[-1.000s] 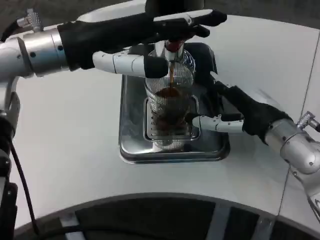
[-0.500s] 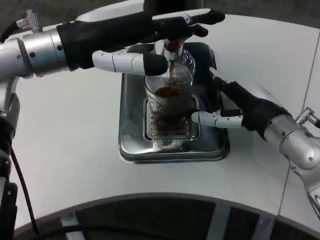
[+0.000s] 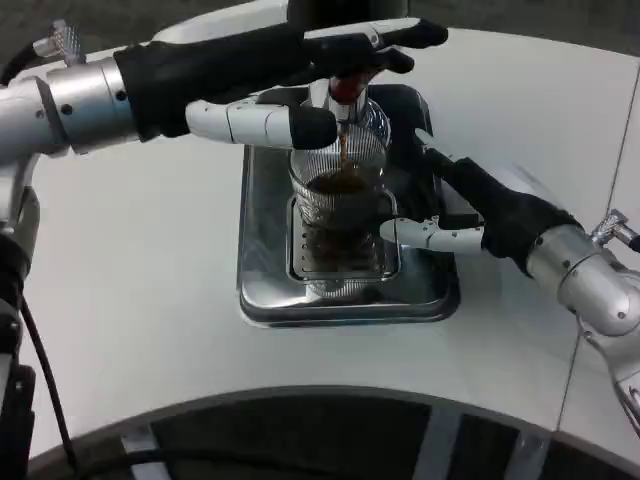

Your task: Grasp the cup under the faucet to collect the drink, then remove the cup.

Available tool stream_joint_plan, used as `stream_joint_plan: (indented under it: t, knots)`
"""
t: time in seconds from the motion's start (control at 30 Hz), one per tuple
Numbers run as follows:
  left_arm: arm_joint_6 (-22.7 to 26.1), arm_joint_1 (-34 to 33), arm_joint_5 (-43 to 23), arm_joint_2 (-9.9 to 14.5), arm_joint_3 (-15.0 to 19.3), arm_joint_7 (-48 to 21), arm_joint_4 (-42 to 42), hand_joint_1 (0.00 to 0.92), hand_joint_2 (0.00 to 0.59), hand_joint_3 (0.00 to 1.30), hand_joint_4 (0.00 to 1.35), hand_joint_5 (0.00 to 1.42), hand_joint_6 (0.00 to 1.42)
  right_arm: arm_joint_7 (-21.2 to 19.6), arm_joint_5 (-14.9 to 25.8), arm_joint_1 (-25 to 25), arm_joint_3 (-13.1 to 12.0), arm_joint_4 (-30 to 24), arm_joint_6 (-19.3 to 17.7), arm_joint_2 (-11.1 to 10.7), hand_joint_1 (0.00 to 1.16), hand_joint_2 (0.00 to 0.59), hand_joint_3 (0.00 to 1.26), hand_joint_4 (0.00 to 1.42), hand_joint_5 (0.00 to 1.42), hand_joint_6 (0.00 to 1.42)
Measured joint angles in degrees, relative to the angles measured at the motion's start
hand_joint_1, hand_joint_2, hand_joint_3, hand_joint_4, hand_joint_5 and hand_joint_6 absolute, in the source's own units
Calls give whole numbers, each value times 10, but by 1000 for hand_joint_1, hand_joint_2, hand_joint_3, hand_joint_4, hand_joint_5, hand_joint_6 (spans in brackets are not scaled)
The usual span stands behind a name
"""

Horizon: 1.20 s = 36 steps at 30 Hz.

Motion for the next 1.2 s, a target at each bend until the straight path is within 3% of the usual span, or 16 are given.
stream_joint_plan:
  t: [0.13,0.47,1.2]
  knots:
    - [19,0,-3,-2,7,-1,1,0,55,64,4,112,95,0,0,0,0,0,0,0,462,202,0,0,0,0]
    - [129,0,-47,-16,60,-27,3,0,54,64,26,150,125,2,0,1,0,-4,0,-1,457,203,0,0,0,0]
    - [242,7,-83,-20,128,-73,-55,0,54,86,46,173,177,3,0,6,1,-26,4,-3,455,204,0,0,0,0]
